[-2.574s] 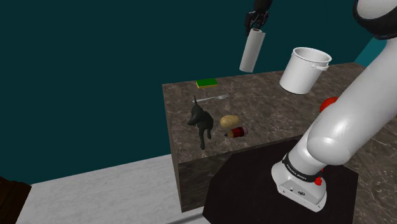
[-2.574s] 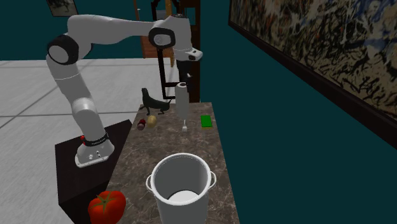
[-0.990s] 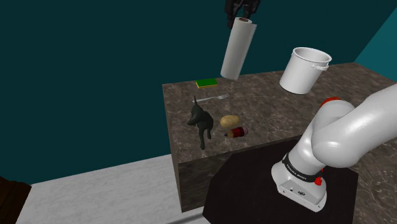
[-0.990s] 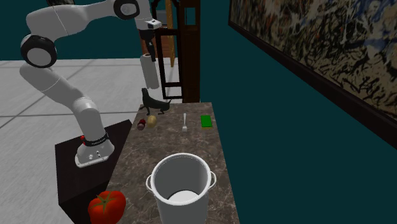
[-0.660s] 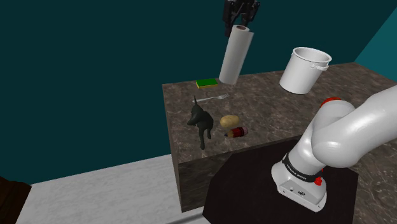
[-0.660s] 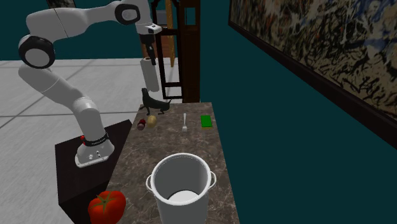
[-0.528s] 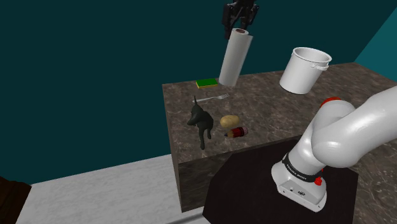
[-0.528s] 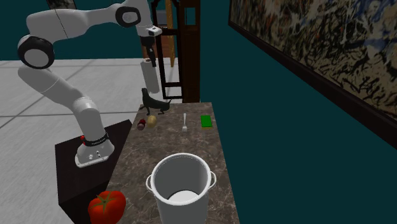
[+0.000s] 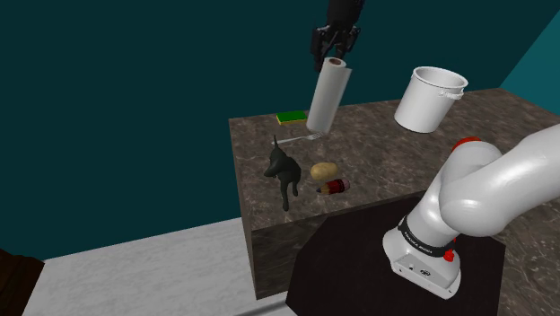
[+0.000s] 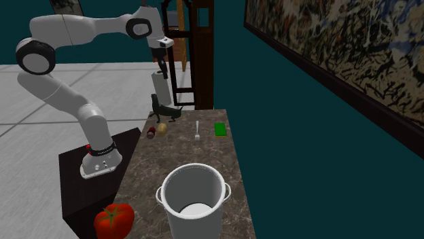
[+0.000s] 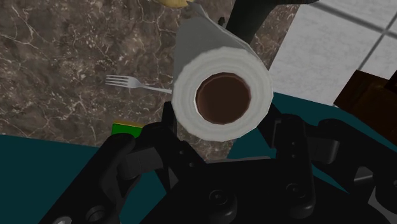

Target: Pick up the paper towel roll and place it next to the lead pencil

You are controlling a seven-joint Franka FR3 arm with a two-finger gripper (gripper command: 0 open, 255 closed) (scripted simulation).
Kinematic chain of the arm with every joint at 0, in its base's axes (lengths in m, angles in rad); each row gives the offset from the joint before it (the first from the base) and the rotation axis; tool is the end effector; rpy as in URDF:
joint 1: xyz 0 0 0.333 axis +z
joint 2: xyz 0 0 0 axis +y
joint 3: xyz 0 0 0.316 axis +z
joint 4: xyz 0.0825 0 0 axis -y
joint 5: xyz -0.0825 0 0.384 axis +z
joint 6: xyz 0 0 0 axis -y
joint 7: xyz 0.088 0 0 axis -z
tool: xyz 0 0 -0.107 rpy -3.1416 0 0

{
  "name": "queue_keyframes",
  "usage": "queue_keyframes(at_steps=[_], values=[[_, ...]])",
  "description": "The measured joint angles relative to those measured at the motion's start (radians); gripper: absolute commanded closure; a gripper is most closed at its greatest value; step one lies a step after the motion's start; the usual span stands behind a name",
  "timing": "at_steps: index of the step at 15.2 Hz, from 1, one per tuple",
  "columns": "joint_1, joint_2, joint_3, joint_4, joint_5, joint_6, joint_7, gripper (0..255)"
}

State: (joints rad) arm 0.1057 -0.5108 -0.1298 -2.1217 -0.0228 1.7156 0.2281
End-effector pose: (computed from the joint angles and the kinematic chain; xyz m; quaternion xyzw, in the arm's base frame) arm 0.4040 -0.0232 0.6167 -0.9915 0.1180 -0.0480 0.0257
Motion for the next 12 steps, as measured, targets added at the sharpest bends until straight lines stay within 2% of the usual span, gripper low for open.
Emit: queue_keyframes(at_steps=[12], values=[[-0.004, -0.016, -0.006, -0.173, -0.005, 0.157, -0.004, 255]])
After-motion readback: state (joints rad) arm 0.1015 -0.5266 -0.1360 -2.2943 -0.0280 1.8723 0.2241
